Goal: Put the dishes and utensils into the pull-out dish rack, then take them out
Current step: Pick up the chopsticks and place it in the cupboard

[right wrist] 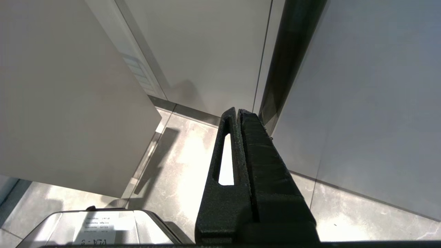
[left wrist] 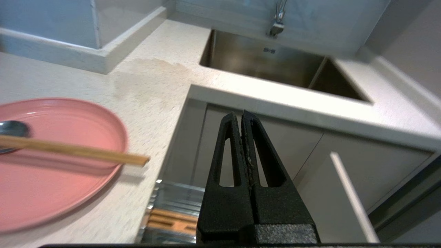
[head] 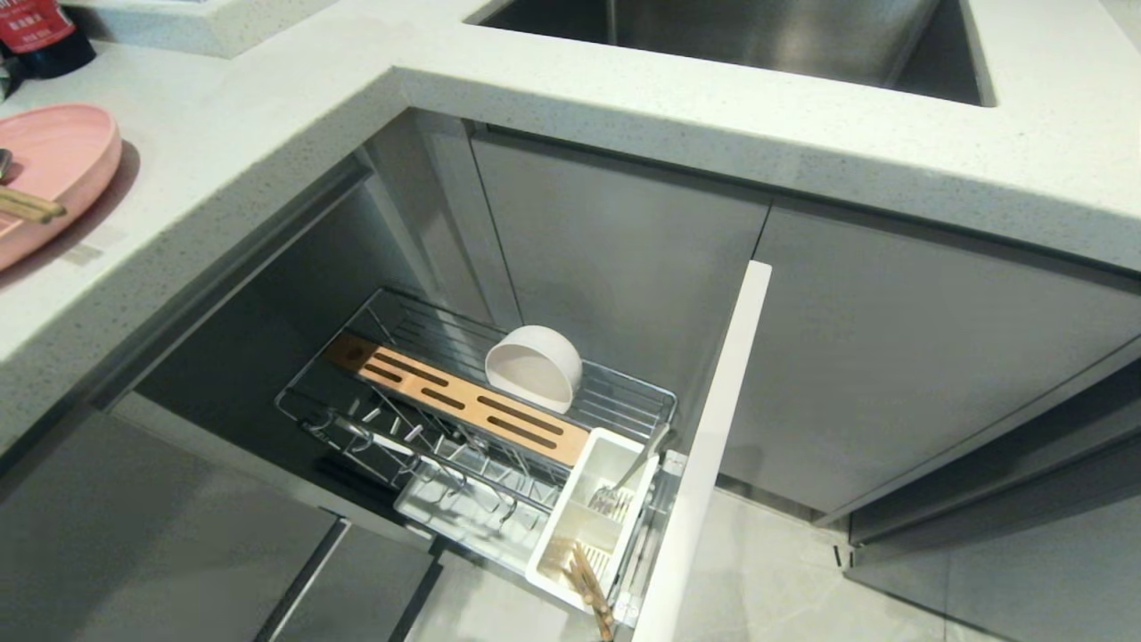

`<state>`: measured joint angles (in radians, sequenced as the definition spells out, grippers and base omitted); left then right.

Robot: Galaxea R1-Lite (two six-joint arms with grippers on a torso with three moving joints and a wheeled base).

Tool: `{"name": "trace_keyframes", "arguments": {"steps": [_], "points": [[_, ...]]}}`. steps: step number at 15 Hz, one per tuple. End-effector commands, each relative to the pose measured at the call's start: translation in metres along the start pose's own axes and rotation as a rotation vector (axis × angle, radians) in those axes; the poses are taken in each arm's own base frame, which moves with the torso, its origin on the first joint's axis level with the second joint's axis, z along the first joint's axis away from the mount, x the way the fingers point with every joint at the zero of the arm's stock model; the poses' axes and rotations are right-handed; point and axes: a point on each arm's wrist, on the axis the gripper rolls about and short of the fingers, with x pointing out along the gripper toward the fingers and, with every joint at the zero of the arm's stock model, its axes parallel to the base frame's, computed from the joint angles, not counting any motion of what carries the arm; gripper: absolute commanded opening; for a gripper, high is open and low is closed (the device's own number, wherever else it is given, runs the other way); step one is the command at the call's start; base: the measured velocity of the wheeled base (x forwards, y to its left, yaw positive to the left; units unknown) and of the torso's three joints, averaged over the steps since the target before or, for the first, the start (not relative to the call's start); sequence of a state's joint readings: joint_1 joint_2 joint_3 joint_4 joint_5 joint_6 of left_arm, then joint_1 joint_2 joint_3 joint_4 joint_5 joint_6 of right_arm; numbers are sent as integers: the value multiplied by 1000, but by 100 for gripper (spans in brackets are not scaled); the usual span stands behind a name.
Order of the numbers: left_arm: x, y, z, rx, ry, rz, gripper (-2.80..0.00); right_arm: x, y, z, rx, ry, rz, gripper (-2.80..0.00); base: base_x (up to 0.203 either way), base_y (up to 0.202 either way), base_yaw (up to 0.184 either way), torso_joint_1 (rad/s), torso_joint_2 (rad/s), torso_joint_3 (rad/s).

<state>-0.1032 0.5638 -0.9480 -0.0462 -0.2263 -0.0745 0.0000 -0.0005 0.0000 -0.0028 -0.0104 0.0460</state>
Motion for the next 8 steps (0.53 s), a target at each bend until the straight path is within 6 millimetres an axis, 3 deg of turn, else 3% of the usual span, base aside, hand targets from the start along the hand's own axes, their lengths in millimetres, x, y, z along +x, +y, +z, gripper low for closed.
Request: {"name": "trace_keyframes", "arguments": {"steps": [1, 4, 8], "points": [[-35, -14, 3, 61, -40, 24, -280, 0, 0, 0, 0, 0, 0, -280, 0, 0, 0, 0, 0, 0], [-80, -31, -17, 103, 2, 40, -280, 0, 0, 0, 0, 0, 0, -280, 0, 0, 0, 0, 0, 0], [-116, -38, -49, 121, 81, 13, -280, 0, 0, 0, 0, 0, 1, -280, 0, 0, 0, 0, 0, 0]]}}
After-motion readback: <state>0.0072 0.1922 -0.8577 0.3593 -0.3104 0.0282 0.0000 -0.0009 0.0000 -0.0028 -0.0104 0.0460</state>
